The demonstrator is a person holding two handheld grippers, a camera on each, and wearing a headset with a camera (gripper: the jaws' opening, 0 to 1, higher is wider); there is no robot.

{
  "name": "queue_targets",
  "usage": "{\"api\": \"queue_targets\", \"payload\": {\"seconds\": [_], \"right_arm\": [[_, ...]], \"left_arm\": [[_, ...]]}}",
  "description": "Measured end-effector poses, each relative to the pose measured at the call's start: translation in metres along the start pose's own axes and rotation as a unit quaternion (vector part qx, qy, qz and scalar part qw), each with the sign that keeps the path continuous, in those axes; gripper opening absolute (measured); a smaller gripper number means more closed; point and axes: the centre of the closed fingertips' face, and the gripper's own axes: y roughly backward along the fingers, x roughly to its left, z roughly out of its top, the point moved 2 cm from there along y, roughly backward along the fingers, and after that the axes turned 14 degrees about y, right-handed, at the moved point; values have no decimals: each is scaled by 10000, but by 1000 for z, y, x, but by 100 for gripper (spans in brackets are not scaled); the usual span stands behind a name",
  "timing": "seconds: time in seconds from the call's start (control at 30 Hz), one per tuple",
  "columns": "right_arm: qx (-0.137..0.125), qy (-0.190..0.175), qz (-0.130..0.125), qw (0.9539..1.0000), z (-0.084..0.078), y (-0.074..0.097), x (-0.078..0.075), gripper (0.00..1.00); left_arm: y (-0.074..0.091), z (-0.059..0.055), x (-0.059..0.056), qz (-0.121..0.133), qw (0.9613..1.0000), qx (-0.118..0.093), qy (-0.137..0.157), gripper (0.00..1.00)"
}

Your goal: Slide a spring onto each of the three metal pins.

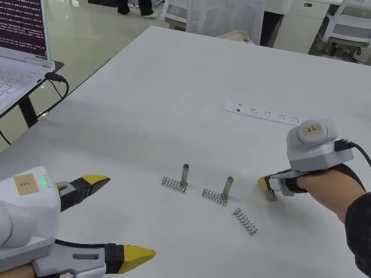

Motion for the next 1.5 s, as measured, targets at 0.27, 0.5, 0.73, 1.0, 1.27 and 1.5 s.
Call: {"api": "queue_targets", "payload": {"seconds": [0.27,0.5,0.73,1.0,1.27,1.5], "right_arm": [[104,-66,12,9999,-2,-2,1,17],[171,-61,0,9998,-3,-4,1,15],[247,-122,-65,9996,-1,-3,3,13],[426,-162,-138,9989,0,-2,4,11],[663,-126,-253,9974,0,-4,3,9],[793,-105,-254,9965,0,-5,2,8]], "left_arm": [[0,0,-1,-6,10000,21,-26,85],[0,0,-1,-16,10000,15,-7,85],[0,0,-1,-25,10000,16,8,85],[-1,0,-2,-47,10000,15,22,84],[0,0,-3,-53,10000,2,49,84],[0,1,-2,-52,10000,-19,77,83]]}}
